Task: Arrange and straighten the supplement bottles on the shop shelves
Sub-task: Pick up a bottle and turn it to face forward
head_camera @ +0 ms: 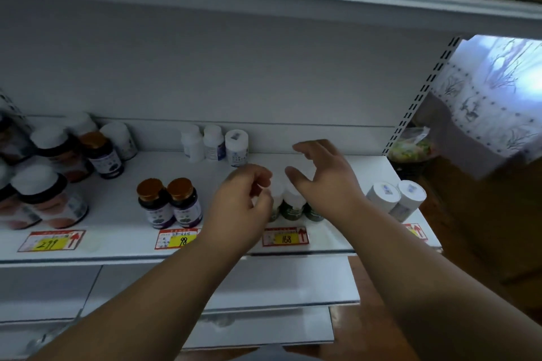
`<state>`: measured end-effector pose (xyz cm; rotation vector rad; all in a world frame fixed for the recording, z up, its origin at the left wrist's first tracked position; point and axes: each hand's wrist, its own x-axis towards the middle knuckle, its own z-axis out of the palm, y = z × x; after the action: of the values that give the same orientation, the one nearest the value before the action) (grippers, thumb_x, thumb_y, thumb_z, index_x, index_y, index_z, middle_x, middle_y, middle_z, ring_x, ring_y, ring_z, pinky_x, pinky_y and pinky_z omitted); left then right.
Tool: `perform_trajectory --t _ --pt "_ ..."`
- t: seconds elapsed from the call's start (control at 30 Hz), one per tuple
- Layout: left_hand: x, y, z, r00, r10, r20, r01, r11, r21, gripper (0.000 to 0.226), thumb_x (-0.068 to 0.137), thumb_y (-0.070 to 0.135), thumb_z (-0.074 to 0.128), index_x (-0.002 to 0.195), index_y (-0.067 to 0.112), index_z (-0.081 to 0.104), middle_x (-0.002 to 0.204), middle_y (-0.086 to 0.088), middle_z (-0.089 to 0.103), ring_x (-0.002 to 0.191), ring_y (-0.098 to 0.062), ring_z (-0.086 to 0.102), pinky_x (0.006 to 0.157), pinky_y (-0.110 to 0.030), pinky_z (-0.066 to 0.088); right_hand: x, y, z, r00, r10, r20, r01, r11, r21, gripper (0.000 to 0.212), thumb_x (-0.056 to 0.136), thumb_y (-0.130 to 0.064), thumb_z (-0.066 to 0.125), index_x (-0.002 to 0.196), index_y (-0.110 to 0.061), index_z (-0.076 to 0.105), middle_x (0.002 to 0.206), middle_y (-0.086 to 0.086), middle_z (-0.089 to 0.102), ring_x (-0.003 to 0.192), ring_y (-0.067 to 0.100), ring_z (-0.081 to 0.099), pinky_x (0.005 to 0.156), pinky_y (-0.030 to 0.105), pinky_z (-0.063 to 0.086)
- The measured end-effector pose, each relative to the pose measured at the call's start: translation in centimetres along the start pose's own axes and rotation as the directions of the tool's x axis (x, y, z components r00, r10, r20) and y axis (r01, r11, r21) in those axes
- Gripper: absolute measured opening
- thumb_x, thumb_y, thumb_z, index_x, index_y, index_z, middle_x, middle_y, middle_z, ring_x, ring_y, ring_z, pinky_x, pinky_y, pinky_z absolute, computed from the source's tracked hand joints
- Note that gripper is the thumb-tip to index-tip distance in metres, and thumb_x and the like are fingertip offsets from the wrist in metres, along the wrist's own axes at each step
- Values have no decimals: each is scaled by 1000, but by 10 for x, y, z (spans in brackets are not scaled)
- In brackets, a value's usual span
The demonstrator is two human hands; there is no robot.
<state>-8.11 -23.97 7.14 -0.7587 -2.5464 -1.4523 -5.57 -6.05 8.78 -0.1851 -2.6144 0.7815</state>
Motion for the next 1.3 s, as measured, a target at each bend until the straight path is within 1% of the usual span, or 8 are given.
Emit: perform_trajectory --t 0.23,0.37,0.5,0.67,0.93,1.1,1.17,1.3 --pt "38 -29 -66 998 -58 19 58 998 20 20 87 14 56 103 26 59 86 11 57 67 -2 53 56 -6 35 39 -65 42 1000 -19 9 19 1000 20 35 85 -37 68 117 -26 60 113 -6 56 96 9 56 75 21 40" --pt "68 -42 -82 987 -137 88 134 990 38 22 88 18 55 101 35 53 91 19 55 77 7 52 57 -5 36 68 -66 59 993 32 114 -29 999 -30 37 88 -38 65 122 -25 58 121 2 55 103 17 59 79 25 42" --pt "94 -55 -84 985 -120 125 110 991 80 20 86 19 55 101 32 53 102 9 59 89 -8 57 70 -21 42 103 -58 81 964 81 254 -41 986 -160 51 89 -37 63 135 -22 49 132 10 46 113 27 54 87 30 42" --pt "107 -70 -78 977 -160 143 144 983 115 20 86 20 57 106 27 57 104 6 60 91 -12 56 67 -17 41 131 -49 114 875 172 452 -36 955 -294 57 86 -31 68 138 -20 46 138 13 40 122 33 49 99 37 45" --pt "118 -75 -79 966 -229 122 212 967 138 28 85 17 58 113 22 57 112 4 60 98 -15 57 77 -24 41 137 -45 131 917 84 390 53 943 -327 45 87 -22 61 128 -13 43 124 18 48 115 36 52 89 36 43" --pt "99 -64 -92 988 -154 24 154 988 2 21 91 22 54 110 29 57 107 10 59 88 -3 56 71 -20 42 117 -61 87 953 156 261 -201 967 157 28 79 -34 74 102 -27 60 106 4 59 93 25 61 70 32 49" --pt "87 -56 -99 982 -184 -45 178 978 -112 10 95 33 50 99 35 58 101 14 60 84 3 55 71 -19 41 102 -78 63 940 193 283 -314 814 489 24 76 -32 75 97 -22 66 98 6 67 93 30 66 75 43 57" --pt "55 -33 -111 961 -276 4 260 902 -344 44 81 67 34 87 35 63 86 16 66 72 1 60 61 -11 47 63 -114 28 912 137 386 -409 362 838 18 75 -30 74 89 -17 73 90 11 74 83 27 72 66 39 58"
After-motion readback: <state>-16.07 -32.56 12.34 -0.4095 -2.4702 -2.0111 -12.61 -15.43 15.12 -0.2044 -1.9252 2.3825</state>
